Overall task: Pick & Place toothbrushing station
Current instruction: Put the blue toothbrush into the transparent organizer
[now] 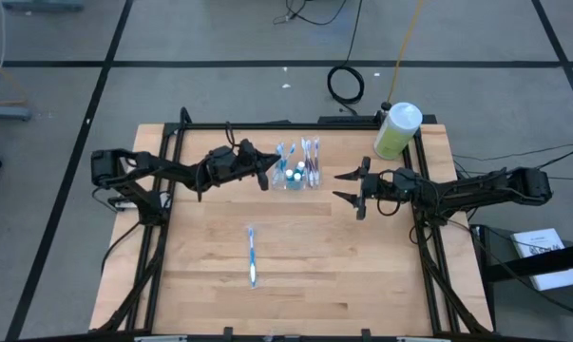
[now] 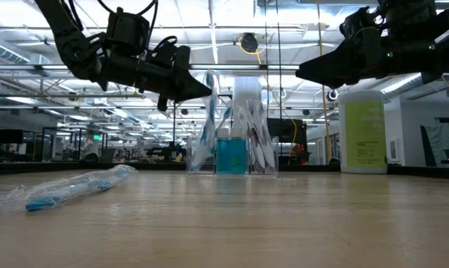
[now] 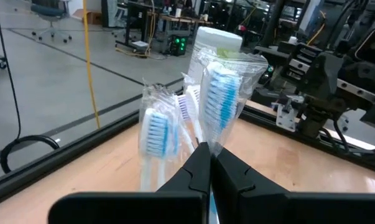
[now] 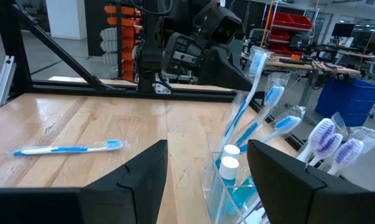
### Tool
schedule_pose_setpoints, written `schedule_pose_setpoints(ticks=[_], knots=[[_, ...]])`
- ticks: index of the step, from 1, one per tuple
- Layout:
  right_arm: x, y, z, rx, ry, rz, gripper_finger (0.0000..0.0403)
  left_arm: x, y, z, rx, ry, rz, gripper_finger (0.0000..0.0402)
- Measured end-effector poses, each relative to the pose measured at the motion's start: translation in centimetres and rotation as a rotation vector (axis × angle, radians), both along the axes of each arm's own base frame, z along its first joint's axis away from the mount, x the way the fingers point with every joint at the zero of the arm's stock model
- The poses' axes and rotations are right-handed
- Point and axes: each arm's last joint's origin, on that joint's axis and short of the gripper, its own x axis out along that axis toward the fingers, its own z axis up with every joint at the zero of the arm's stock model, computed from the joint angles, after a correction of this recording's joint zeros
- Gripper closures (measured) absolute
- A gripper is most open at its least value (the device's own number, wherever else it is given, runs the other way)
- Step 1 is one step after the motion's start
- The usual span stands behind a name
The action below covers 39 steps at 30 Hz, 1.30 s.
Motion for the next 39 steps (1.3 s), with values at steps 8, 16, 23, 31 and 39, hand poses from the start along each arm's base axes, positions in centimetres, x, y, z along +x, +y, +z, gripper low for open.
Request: schedule_pose_setpoints(ticks=[8, 16, 23, 31, 39], knots=[[0.0, 0.0, 0.0, 0.000, 0.000, 0.000, 0.0190, -0.1, 0.0, -0.7, -0.023, 0.073, 0.013, 0.0399], [0.0, 0.0, 0.0, 0.000, 0.000, 0.000, 0.0190, -0.1, 0.0, -0.8, -0.032, 0.079, 0.018, 0.0399], [0.0, 0.0, 0.0, 0.000, 0.000, 0.000, 0.0190, -0.1, 0.0, -0.9, -0.049, 0.086, 0.021, 0.0399], [0.0, 0.0, 0.0, 0.000, 0.000, 0.000, 0.0190, 0.2, 0.1, -2.0, -0.065, 0.108, 0.022, 0.0397], [0.0, 0.0, 0.0, 0.000, 0.002, -0.003, 0.0190, 0.7, 0.3, -3.1, -0.081, 0.090, 0.029, 0.0395]])
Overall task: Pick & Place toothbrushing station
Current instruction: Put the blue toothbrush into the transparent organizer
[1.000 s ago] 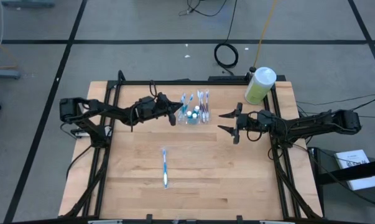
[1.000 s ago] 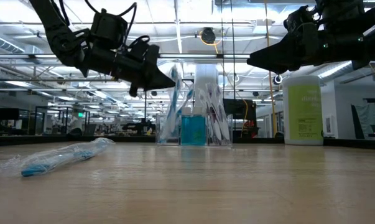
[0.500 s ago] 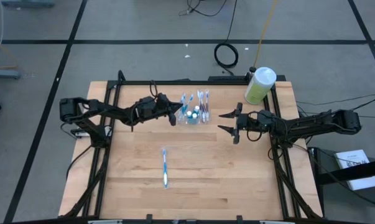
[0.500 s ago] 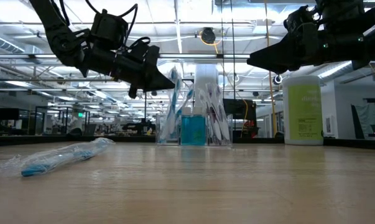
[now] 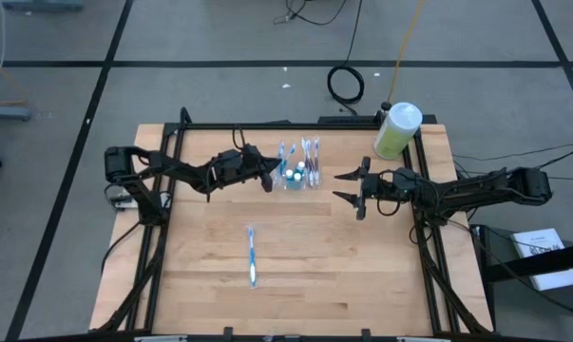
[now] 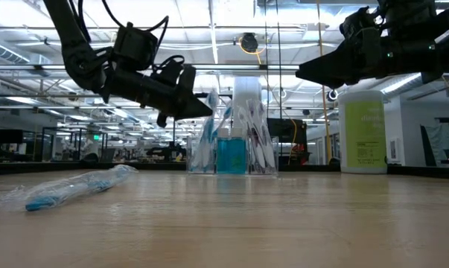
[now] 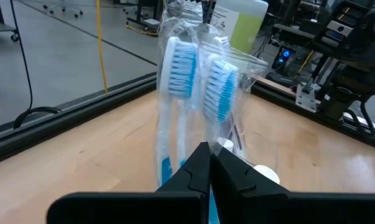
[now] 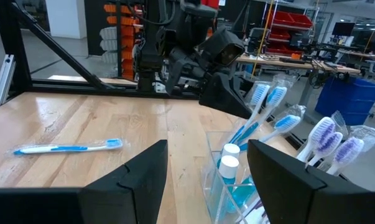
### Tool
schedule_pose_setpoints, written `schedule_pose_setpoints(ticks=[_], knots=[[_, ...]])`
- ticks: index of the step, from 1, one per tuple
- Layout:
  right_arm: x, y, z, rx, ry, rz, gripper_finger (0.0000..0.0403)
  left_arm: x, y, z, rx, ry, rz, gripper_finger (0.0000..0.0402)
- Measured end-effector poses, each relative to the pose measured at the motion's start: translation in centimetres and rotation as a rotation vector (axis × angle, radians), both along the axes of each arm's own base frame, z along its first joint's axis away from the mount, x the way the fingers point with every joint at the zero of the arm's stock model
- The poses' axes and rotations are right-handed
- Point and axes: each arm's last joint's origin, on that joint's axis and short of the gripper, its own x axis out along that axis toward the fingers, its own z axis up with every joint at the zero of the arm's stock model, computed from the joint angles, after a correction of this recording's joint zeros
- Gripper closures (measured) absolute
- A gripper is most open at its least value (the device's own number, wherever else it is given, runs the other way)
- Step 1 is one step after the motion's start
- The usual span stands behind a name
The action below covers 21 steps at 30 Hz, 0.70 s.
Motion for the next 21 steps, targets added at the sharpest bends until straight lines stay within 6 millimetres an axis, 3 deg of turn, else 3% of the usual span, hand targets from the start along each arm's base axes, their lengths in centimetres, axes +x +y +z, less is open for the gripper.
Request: schedule_pose_setpoints(ticks=[21], knots=[[-0.01, -0.01, -0.05, -0.003, 0.006, -0.002, 0.0190, 0.04, -0.06, -0.10, -0.013, -0.008, -0.018, 0.0378]])
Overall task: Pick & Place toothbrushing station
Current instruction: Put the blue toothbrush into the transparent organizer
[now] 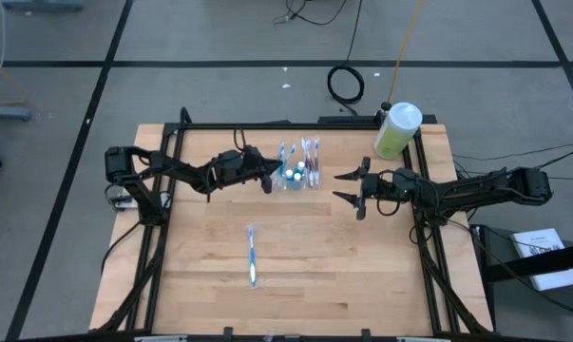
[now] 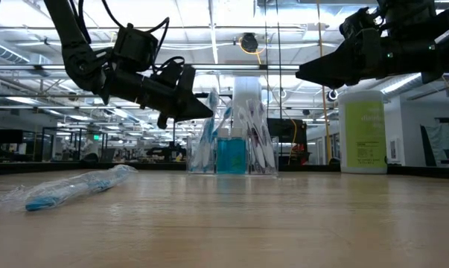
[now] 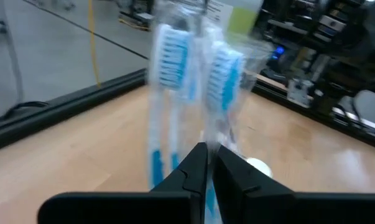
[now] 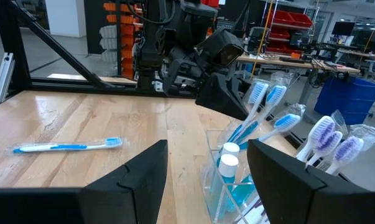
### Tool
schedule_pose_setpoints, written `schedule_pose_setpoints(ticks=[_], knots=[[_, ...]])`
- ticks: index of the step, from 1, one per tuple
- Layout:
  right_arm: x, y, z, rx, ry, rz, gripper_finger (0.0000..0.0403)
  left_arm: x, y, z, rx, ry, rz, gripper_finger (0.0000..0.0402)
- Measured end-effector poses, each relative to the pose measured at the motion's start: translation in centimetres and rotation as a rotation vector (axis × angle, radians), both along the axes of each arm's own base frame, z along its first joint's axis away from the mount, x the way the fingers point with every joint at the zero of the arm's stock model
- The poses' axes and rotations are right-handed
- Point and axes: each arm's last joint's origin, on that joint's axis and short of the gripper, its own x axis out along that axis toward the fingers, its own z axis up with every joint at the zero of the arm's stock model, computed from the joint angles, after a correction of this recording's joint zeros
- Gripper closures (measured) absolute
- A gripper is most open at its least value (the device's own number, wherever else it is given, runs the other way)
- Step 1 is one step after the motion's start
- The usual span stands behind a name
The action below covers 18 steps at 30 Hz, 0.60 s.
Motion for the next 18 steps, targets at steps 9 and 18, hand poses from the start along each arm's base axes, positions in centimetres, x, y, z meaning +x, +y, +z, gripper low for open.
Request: schedule_pose_setpoints(ticks=[9, 18], knots=[[0.00, 0.00, -0.01, 0.000, 0.000, 0.000, 0.0190, 0.04, -0.11, -0.01, -0.029, -0.010, -0.033, 0.0258], [0.00, -0.01, 0.00, 0.000, 0.000, 0.000, 0.0190, -0.03, -0.02, 0.26, -0.008, -0.017, -0.003, 0.0193]])
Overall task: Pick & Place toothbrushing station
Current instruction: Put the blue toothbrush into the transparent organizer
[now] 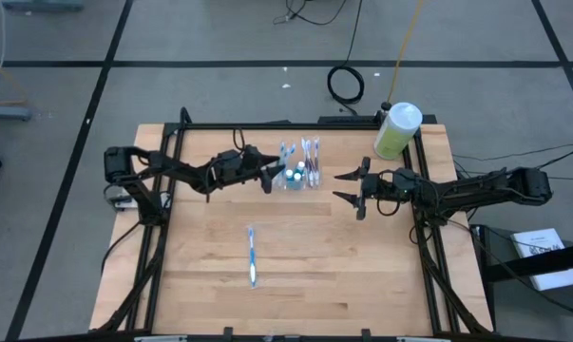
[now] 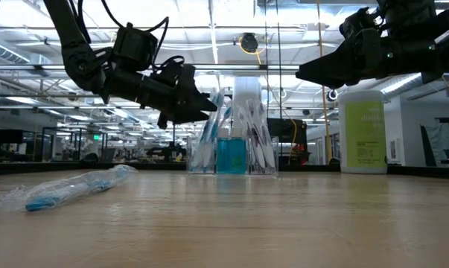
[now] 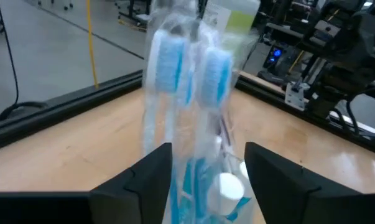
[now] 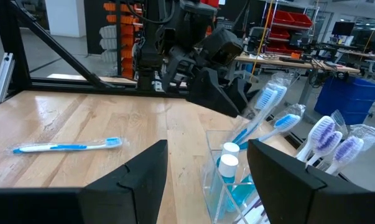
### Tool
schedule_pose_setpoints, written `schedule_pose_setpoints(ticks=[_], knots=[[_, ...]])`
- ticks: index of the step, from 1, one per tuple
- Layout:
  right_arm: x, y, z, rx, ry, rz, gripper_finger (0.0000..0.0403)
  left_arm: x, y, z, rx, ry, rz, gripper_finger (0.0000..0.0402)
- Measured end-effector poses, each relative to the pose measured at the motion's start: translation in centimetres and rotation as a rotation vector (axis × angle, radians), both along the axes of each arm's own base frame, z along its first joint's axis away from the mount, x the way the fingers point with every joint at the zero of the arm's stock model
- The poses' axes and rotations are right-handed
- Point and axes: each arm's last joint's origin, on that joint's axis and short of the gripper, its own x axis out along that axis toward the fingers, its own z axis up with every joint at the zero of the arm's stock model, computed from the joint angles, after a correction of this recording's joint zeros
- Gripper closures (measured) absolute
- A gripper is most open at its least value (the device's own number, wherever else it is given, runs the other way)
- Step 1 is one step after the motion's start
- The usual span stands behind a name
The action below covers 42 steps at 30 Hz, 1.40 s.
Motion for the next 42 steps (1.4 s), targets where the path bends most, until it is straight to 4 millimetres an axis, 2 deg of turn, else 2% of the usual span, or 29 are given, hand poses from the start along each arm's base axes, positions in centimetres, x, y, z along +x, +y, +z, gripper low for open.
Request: schedule_pose_setpoints(ticks=[5, 11, 15, 19, 24, 30, 33, 38, 42], knots=[[0.0, 0.0, 0.0, 0.000, 0.000, 0.000, 0.0190, -0.2, -0.1, 0.9, 0.052, -0.010, -0.011, 0.0186], [0.0, 0.0, 0.0, 0.003, 0.000, 0.001, 0.0190, -1.0, -0.6, 3.3, 0.069, -0.046, -0.055, 0.0185], [0.0, 0.0, 0.0, 0.003, 0.000, 0.002, 0.0190, -1.9, -2.1, 5.0, 0.040, -0.027, -0.219, 0.0185], [0.0, 0.0, 0.0, 0.003, 0.000, 0.002, 0.0190, -2.9, -5.0, 5.8, -0.037, 0.050, -0.446, 0.0185], [0.0, 0.0, 0.0, 0.002, 0.000, -0.001, 0.0190, -4.1, -8.8, 4.7, -0.175, 0.269, -0.557, 0.0185], [0.0, -0.1, 0.0, 0.000, 0.000, -0.030, 0.0190, -4.9, -12.1, 2.2, -0.398, 0.503, -0.493, 0.0185], [0.0, -0.1, 0.0, 0.004, 0.002, -0.024, 0.0190, -4.7, -13.2, 1.5, -0.467, 0.530, -0.496, 0.0185], [0.0, -0.1, 0.0, 0.010, -0.001, -0.022, 0.0190, -4.4, -15.2, 0.2, -0.490, 0.595, -0.594, 0.0185], [0.0, 0.0, 0.0, 0.021, -0.002, -0.018, 0.0190, -3.6, -16.7, -1.2, -0.567, 0.590, -0.641, 0.0186]])
